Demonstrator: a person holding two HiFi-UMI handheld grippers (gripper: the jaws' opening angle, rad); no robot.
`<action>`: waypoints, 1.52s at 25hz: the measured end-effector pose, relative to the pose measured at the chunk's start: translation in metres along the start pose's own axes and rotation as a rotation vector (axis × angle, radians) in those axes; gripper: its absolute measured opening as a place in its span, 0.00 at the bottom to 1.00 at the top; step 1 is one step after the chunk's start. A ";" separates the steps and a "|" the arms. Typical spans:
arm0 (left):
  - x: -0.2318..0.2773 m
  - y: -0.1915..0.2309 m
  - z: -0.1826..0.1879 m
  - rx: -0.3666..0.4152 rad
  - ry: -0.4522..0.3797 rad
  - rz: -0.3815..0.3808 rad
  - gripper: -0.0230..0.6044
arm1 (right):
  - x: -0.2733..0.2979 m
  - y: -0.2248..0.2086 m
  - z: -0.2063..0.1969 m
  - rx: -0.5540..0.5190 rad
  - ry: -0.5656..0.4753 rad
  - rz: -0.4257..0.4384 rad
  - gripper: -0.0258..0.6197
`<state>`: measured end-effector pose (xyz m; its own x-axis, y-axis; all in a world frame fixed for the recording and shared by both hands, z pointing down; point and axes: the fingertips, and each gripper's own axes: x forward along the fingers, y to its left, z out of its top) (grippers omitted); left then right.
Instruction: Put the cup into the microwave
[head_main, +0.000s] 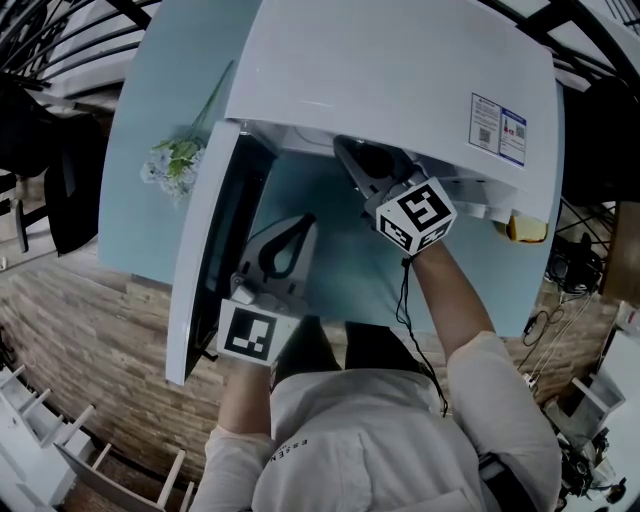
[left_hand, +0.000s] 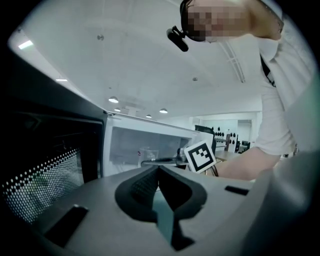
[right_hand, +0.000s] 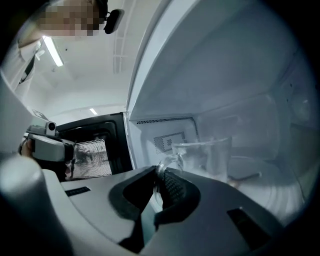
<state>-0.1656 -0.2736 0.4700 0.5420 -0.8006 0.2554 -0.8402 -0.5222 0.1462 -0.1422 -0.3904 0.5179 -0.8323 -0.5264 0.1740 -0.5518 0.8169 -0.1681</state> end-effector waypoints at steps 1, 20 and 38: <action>0.000 -0.001 -0.001 -0.002 0.002 -0.003 0.04 | 0.000 -0.002 -0.001 -0.002 0.003 -0.014 0.07; -0.007 -0.010 -0.019 -0.011 0.024 -0.054 0.04 | -0.015 -0.011 -0.024 0.062 0.004 -0.129 0.22; -0.025 -0.038 0.059 0.088 -0.065 -0.064 0.04 | -0.116 0.043 0.062 0.063 -0.077 -0.222 0.23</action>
<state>-0.1462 -0.2507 0.4020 0.5965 -0.7809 0.1855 -0.8010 -0.5939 0.0753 -0.0728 -0.3093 0.4304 -0.6908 -0.7096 0.1388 -0.7216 0.6644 -0.1948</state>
